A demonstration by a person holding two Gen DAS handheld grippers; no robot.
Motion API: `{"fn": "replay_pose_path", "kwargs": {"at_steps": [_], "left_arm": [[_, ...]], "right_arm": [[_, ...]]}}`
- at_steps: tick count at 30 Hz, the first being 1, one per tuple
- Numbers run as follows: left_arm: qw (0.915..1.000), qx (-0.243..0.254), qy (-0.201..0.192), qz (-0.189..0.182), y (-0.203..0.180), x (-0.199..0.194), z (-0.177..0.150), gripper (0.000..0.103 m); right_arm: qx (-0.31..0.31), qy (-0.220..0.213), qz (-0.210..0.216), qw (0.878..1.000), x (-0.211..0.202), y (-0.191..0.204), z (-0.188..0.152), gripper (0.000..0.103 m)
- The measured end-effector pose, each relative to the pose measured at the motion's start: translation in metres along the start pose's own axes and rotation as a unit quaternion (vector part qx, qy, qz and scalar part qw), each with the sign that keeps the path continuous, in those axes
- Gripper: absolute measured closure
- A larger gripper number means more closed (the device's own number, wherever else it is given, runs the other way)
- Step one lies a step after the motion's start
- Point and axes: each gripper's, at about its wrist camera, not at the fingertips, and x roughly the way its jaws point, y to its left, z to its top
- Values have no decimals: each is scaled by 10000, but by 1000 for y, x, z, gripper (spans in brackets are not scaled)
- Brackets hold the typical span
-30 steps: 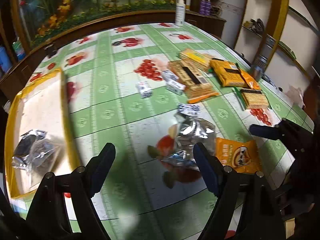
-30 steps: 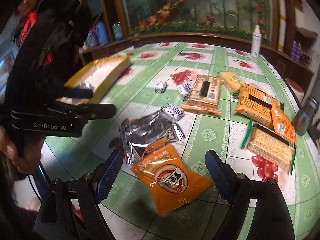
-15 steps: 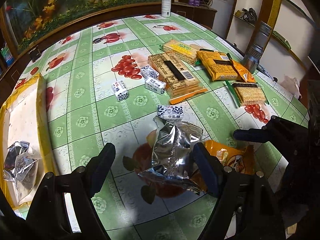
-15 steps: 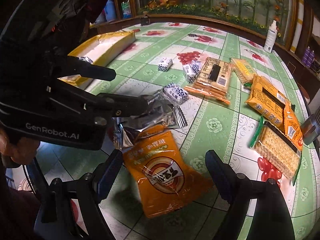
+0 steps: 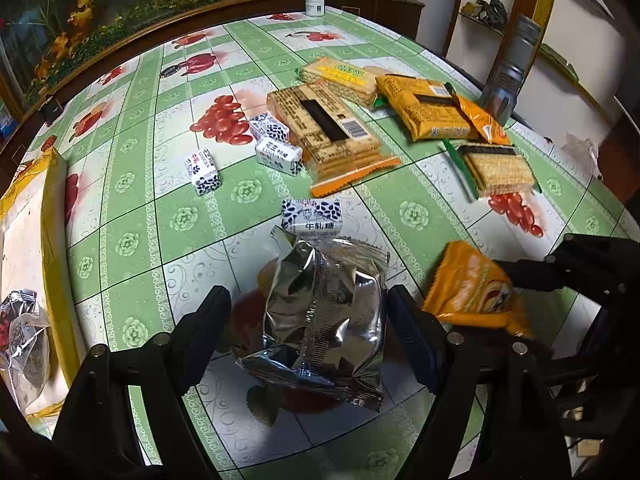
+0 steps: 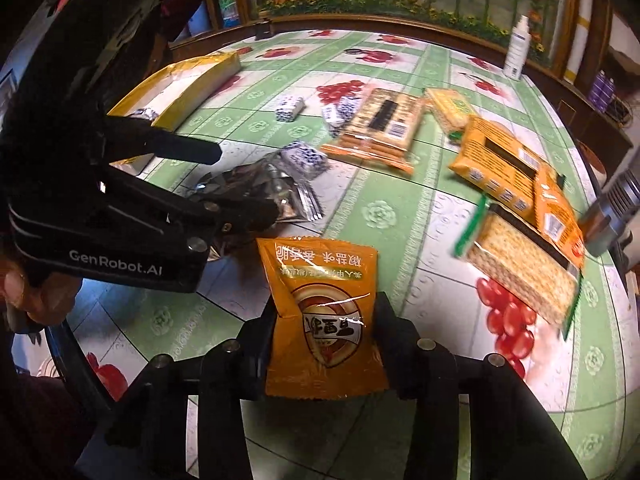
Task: Organize snacks
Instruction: 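Grasp another silver foil packet with the left tool while the right tool grasps the orange packet, then carry both held packets toward the tray and hold them above it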
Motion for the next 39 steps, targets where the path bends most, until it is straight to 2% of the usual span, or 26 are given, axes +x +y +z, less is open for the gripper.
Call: {"fn": "replay_pose_path", "kwargs": {"at_steps": [4, 5, 6, 7, 12, 15, 19, 24, 30, 39], "left_arm": [[9998, 36, -51, 205, -3, 6, -6, 24], [9998, 4, -75, 193, -3, 5, -7, 29], [9998, -44, -107, 148, -2, 3, -8, 40], [9998, -82, -130, 153, -1, 2, -8, 45], [9976, -234, -375, 536, 8, -13, -11, 45], [9933, -422, -724, 797, 21, -40, -11, 45], [9825, -745, -1238, 1176, 42, -84, -12, 45], [9679, -1096, -1682, 1509, 69, -125, -17, 45], [9574, -1318, -1919, 1711, 87, -150, -25, 45], [9495, -1527, -2068, 1801, 100, -165, -33, 45]], "right_arm": [[396, -127, 72, 9991, -9, -14, -6, 62], [501, -184, 95, 9985, -12, -18, -8, 63], [618, -257, 133, 9977, -16, -22, -9, 63], [709, -325, 168, 9968, -19, -24, -10, 63], [948, -706, 355, 9924, -38, -28, -7, 63], [974, -893, 475, 9901, -49, -24, -3, 63], [930, -1126, 635, 9872, -58, -14, 6, 63], [811, -1316, 796, 9848, -66, 3, 18, 63], [644, -1415, 955, 9832, -69, 26, 30, 63], [372, -1554, 1120, 9808, -76, 54, 47, 63]]}}
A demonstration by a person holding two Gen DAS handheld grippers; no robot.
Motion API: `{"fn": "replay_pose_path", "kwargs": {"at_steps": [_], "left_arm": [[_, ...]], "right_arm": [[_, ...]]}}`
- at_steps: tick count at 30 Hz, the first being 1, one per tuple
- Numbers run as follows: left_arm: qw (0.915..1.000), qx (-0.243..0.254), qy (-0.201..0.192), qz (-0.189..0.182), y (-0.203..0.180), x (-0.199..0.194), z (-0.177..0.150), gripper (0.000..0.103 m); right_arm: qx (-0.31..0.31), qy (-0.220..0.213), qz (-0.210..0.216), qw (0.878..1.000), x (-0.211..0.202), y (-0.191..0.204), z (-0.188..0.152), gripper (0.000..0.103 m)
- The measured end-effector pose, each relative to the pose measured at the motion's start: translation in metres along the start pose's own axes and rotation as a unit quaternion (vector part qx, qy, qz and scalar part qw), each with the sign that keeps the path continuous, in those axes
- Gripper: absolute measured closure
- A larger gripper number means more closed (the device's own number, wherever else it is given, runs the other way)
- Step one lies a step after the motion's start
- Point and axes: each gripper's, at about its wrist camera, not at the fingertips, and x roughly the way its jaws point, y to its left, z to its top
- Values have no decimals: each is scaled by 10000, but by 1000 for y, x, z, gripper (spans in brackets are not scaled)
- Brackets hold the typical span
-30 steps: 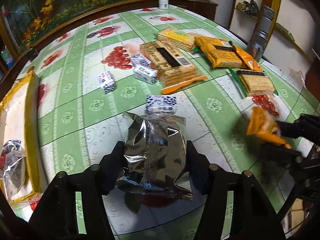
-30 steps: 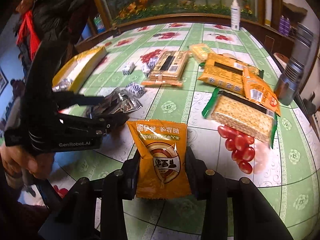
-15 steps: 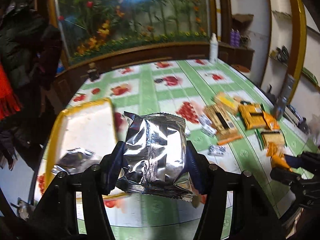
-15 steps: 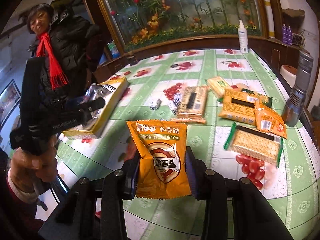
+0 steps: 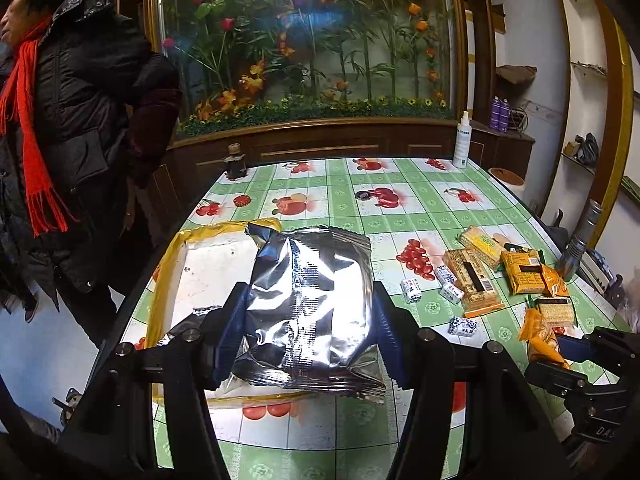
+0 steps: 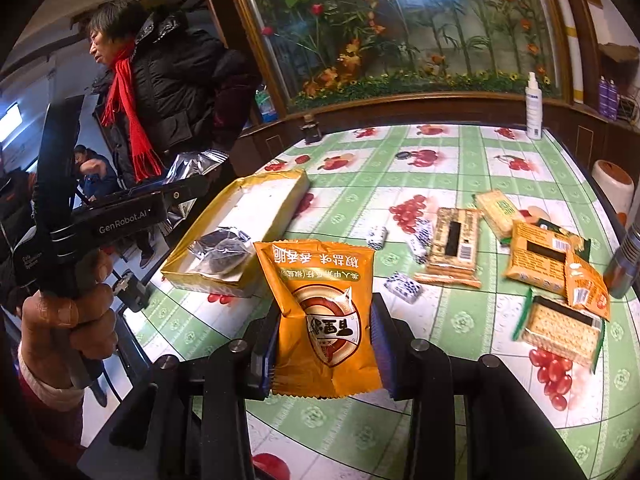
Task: Organize snacks
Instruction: 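Carry both held packets toward the tray and hold them above it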
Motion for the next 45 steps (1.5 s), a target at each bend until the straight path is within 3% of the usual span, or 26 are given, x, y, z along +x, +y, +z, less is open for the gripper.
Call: {"fn": "replay_pose_path", "kwargs": {"at_steps": [15, 23, 33, 45], "left_arm": [[9999, -96, -45, 29, 8, -4, 0, 45], [9999, 36, 6, -151, -4, -4, -2, 45], [9964, 351, 174, -749, -47, 4, -3, 45], [9962, 406, 168, -758, -53, 7, 1, 45]], "right_arm": [[-114, -18, 32, 9999, 2, 12, 4, 63], [-143, -26, -61, 9999, -3, 11, 3, 63], [37, -99, -361, 9993, -24, -6, -1, 63], [207, -144, -485, 9985, -33, -23, -6, 63]]}}
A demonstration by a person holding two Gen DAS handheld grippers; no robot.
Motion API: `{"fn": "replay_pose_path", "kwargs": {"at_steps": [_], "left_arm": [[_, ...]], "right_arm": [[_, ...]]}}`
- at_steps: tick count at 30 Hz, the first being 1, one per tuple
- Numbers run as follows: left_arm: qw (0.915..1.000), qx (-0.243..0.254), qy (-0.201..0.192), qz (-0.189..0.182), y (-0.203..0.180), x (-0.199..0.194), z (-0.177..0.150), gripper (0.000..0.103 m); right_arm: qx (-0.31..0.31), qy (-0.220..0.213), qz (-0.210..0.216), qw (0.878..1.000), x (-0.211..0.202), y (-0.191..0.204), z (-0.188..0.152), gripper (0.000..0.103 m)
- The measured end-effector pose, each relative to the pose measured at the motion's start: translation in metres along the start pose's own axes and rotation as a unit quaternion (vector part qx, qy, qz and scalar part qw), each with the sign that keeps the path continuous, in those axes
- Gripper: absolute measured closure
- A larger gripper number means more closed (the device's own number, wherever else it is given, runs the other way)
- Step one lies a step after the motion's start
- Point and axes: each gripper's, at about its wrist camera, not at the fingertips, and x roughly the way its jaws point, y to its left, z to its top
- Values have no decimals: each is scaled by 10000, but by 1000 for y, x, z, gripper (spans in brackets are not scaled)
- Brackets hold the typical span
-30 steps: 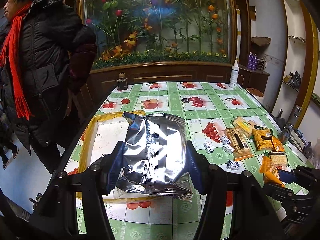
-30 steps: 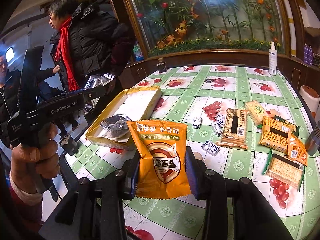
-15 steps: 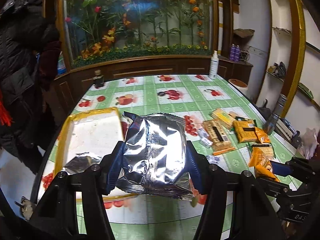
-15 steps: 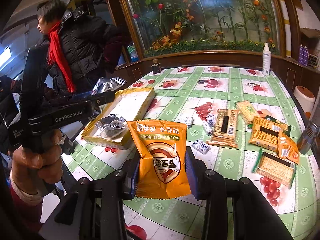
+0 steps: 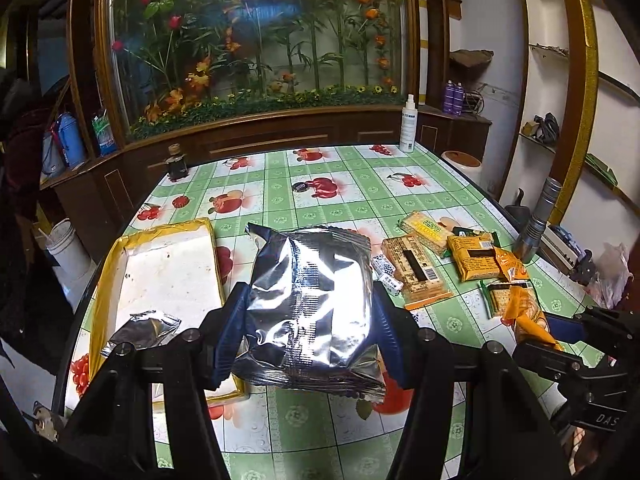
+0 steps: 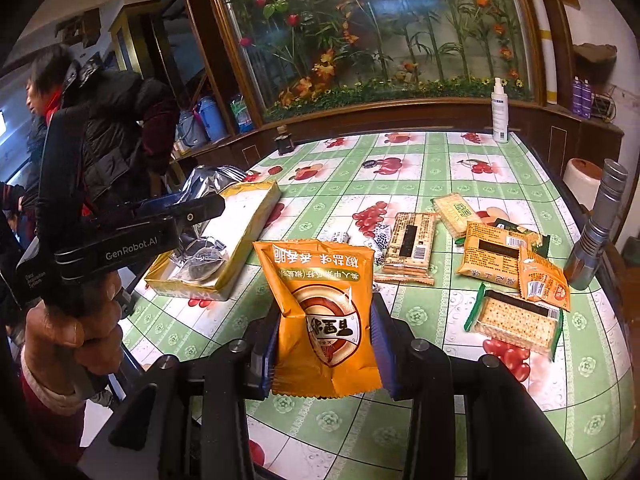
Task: Organize snacks
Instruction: 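Carry both held packets toward the tray and hold them above it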
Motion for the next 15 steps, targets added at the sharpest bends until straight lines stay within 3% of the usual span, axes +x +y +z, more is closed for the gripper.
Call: {"fn": "replay_pose_path", "kwargs": {"at_steps": [15], "left_arm": [[9999, -68, -31, 74, 7, 1, 1, 45]], "right_arm": [[-36, 64, 29, 10000, 7, 3, 1, 63]]}}
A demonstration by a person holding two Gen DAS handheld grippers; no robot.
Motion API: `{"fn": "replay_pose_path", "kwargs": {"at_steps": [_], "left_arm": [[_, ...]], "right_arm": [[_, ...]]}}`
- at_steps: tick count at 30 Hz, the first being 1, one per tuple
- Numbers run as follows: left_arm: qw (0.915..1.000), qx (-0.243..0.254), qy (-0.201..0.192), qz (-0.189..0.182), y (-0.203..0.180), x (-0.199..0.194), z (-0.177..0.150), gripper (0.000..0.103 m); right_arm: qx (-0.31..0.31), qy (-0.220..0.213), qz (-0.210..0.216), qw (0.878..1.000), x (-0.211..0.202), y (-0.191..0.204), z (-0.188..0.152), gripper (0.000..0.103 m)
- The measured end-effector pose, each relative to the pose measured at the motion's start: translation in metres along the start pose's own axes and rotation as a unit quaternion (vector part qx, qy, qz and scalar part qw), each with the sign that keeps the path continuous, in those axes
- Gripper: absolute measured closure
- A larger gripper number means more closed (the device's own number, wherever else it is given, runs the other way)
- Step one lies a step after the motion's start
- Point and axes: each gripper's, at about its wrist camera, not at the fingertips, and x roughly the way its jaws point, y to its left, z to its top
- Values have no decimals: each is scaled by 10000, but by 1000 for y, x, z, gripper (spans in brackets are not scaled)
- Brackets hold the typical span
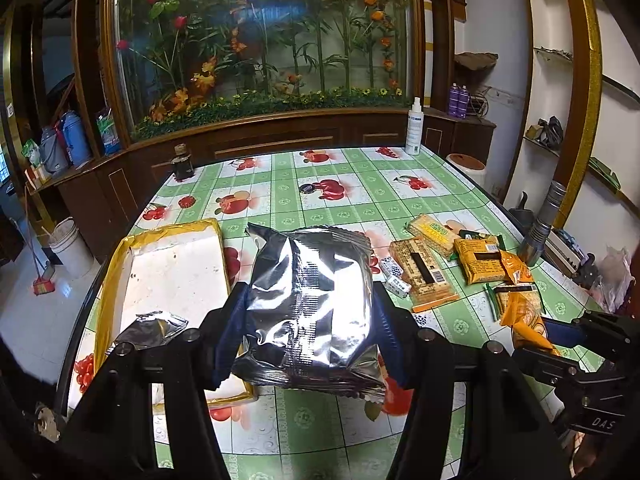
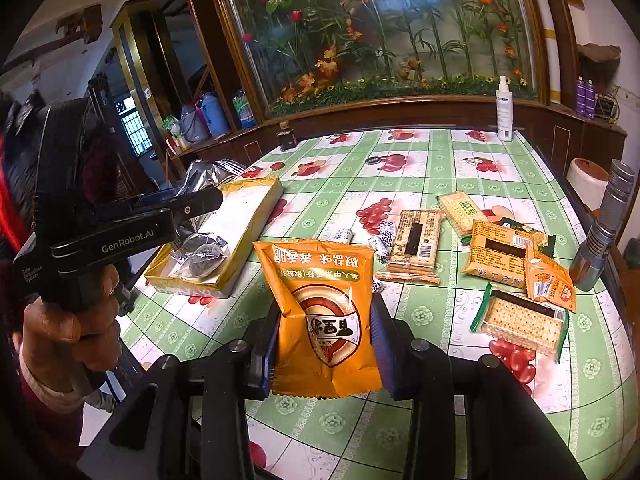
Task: Organize snacks
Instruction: 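Carry both held packets toward the tray and hold them above it, then lower both packets into the tray and open both tools to release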
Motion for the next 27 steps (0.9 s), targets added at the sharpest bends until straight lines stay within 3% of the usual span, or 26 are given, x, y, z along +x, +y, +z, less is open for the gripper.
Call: {"fn": "replay_pose_path", "kwargs": {"at_steps": [27], "left_arm": [[9983, -341, 71, 470, 48, 22, -1, 45]], "right_arm": [[-303, 231, 406, 9984, 49, 33, 23, 63]]}}
